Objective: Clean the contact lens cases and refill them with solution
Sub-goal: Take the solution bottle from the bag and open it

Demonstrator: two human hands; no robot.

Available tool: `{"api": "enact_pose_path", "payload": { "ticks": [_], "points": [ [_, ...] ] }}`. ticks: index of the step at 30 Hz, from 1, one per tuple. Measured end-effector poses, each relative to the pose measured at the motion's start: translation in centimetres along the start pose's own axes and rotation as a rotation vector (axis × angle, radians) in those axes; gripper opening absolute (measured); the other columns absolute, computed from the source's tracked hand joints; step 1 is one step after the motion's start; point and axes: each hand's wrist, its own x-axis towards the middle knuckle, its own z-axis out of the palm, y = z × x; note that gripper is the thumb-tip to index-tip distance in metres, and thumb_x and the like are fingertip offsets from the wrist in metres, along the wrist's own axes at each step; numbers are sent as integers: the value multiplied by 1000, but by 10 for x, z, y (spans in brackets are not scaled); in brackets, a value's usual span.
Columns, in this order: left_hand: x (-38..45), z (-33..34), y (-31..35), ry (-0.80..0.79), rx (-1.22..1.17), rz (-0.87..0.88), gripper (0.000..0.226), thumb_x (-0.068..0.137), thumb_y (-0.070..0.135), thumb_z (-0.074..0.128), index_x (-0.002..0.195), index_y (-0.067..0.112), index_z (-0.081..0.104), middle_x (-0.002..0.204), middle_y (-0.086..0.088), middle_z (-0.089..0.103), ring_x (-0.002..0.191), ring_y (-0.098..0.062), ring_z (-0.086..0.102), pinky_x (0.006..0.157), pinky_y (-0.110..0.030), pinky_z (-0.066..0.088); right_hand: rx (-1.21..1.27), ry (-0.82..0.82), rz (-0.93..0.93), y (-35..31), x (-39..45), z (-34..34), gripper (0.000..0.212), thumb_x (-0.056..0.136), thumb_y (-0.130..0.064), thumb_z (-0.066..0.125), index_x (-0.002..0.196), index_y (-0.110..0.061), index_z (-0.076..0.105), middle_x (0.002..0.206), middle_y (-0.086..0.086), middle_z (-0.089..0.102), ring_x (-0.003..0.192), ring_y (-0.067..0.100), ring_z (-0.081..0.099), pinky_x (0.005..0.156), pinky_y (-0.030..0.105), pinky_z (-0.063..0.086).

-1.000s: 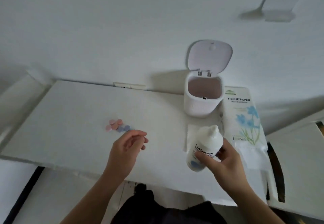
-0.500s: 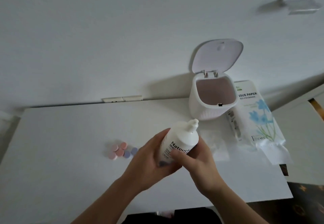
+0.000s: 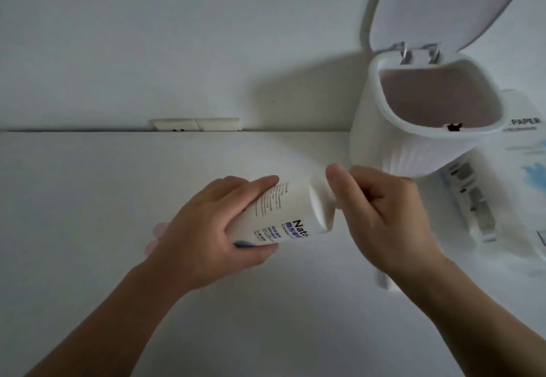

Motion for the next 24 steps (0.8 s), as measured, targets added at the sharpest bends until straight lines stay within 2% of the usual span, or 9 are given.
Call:
{"api": "enact_pose_path", "payload": {
  "ticks": [4,9,12,16,17,19,21,23,24],
  "points": [
    [-8,15,-10,110,138,98,74,71,49,76,138,24,58,110,7,62,98,-14,60,83,-31,51,-47,-2,34,12,-9,17,67,92,-69,36,61,-9,36,44,-1,33,41,9,27,41,28,22],
    [-35,19,-11,206,185,133,76,66,47,80,136,25,60,104,10,64,91,-13,62,78,-31,53,-39,90,-91,16,-29,28,52,99,-50,40,64,-13,30,49,-3,28,45,10,26,43,24,23],
    [-60,17,-2,190,92,114,77,63,51,81,135,34,59,103,15,64,93,-9,63,80,-33,54,-59,155,-147,9,-57,32,49,100,-43,42,63,-13,30,48,-5,28,45,10,27,41,22,23],
    [-100,14,12,88,-75,48,79,58,58,80,132,53,54,107,20,68,100,-11,66,92,-46,51,-42,184,-172,-8,-103,32,50,98,-40,44,59,-14,28,47,-6,31,45,9,29,43,23,23],
    [-110,13,16,57,-117,41,76,57,57,81,129,56,54,106,24,69,102,-9,64,97,-47,49,-50,177,-194,-15,-112,30,48,96,-42,43,60,-14,30,48,-6,32,46,9,31,44,23,24],
    [-129,10,21,40,-174,60,72,58,54,82,125,59,55,102,28,70,107,-2,59,106,-37,38,-49,135,-259,-27,-126,27,44,91,-49,41,64,-15,35,51,-7,37,47,7,33,45,22,26],
    [-142,5,23,65,-209,104,72,60,51,84,126,59,55,106,30,69,114,8,54,109,-30,29,-28,45,-315,-36,-136,20,41,90,-55,43,68,-20,40,54,-10,41,50,5,36,47,18,30],
    [-153,1,18,93,-215,111,73,60,53,83,126,62,53,114,35,64,129,16,40,117,-32,22,-18,-83,-303,-42,-146,11,32,88,-59,49,78,-28,51,60,-13,48,55,3,42,51,17,37],
    [-158,-2,16,98,-209,96,75,59,55,83,126,65,51,118,38,61,138,14,29,120,-31,17,-6,-143,-286,-45,-150,6,25,86,-59,54,86,-34,56,66,-13,53,59,2,46,55,19,43]
  ]
}}
